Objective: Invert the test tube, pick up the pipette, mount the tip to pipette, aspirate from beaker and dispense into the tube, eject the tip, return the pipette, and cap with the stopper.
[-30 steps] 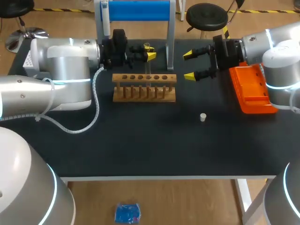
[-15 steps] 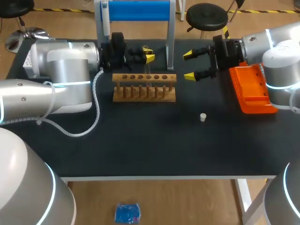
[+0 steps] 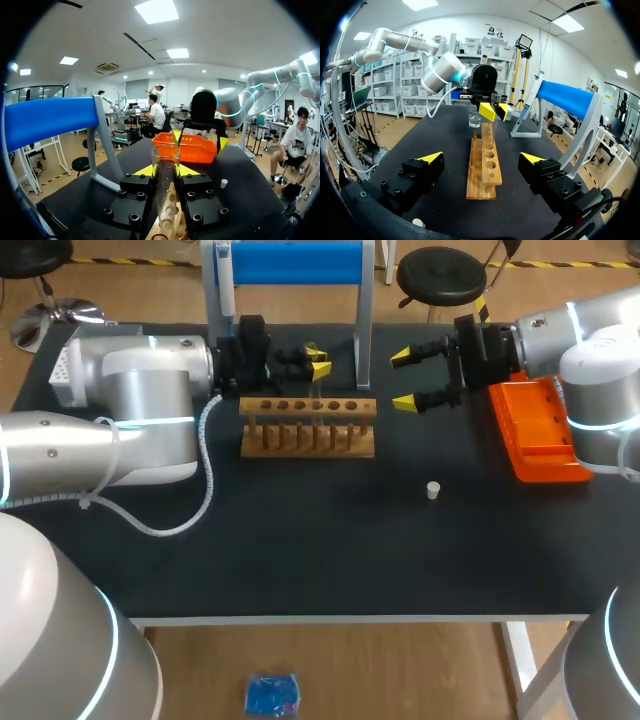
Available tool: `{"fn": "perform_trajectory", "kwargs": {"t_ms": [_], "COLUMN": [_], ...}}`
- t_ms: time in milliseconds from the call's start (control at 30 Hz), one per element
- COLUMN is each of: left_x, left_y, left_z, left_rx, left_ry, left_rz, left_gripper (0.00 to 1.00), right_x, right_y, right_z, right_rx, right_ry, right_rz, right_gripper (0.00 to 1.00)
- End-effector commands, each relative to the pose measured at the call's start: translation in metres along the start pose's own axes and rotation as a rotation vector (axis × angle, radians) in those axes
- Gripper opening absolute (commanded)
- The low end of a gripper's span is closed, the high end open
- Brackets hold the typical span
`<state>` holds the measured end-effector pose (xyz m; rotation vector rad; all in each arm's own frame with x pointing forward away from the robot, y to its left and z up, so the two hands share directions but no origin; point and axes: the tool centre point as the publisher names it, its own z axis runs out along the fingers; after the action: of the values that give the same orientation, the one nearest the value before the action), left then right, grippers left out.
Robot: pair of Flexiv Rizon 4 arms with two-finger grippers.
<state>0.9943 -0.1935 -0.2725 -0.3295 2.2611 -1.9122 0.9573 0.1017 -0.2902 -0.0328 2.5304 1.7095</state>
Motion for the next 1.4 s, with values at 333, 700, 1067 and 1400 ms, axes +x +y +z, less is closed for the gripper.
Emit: {"fn": "perform_trajectory", "kwargs": {"t_ms": [333, 700, 1067, 1400], "left_x": [-0.003, 0.0, 0.013, 0.034], "left_y": [0.002, -0.013, -0.05, -0.063], "left_z": [0.005, -0.01, -0.055, -0.117], "left_rx": [-0.011, -0.042, -0.136, -0.225], "left_ry": [0.008, -0.029, -0.068, -0.143], "left_rz": [-0.009, -0.008, 0.023, 0.01], "left_gripper": [0.5, 1.0, 1.0, 1.0], "right_x": [-0.001, -0.001, -0.001, -0.001], "right_y": [0.0, 0.0, 0.0, 0.0], "right_z": [-0.001, -0.001, -0.001, -0.001], "right_rx": [0.0, 0.0, 0.0, 0.0], "right_ry": [0.003, 0.003, 0.003, 0.003], "right_rz": [0.0, 0.0, 0.0, 0.0], "right_gripper": [1.0, 1.0, 1.0, 1.0]}}
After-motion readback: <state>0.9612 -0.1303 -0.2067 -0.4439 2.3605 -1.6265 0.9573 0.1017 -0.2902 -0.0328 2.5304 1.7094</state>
